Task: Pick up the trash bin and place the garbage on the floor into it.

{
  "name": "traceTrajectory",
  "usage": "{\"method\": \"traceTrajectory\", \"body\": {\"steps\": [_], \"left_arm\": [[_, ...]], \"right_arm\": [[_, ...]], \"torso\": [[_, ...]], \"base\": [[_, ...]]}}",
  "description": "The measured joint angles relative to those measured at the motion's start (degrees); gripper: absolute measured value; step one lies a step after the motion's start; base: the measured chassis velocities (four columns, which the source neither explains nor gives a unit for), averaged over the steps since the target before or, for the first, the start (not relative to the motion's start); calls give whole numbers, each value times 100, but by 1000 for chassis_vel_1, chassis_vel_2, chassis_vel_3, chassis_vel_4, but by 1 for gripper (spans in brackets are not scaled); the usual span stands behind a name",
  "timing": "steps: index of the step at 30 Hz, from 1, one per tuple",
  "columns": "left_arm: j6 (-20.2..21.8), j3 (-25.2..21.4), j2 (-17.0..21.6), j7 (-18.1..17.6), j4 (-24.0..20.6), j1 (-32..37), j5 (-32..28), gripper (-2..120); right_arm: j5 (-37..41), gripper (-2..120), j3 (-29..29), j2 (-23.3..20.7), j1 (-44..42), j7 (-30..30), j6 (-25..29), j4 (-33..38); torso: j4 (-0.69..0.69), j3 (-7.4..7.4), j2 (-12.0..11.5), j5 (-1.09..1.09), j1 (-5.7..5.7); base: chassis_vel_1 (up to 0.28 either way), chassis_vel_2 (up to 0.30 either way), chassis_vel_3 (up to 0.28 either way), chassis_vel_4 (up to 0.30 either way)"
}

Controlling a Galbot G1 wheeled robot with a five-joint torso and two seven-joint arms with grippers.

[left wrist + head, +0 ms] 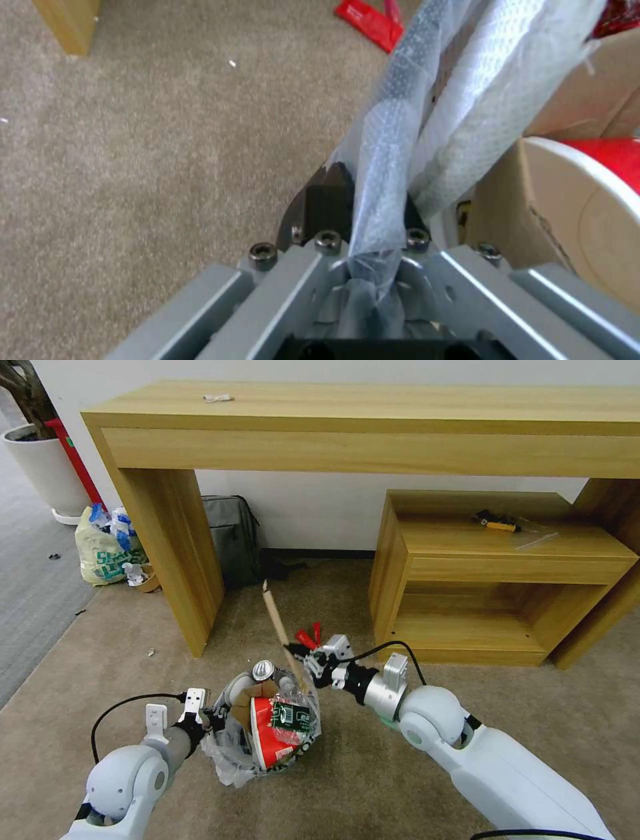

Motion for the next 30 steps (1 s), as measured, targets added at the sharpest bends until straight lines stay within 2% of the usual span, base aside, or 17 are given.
{"method": "traceTrajectory", "body": {"steps": [18,30], "left_arm": [[1,9,12,4,11,-19,11,0],[1,29,-52,-35,36,-38,60,0]], "right_arm": [[308,0,-167,11,42,97,-317,-128],[758,0,-184,-280,288,-513,-323,-207]], "torso": [[0,0,0,1,0],[0,0,0,1,0]], "base": [[0,0,0,0],[0,0,0,0]]}}
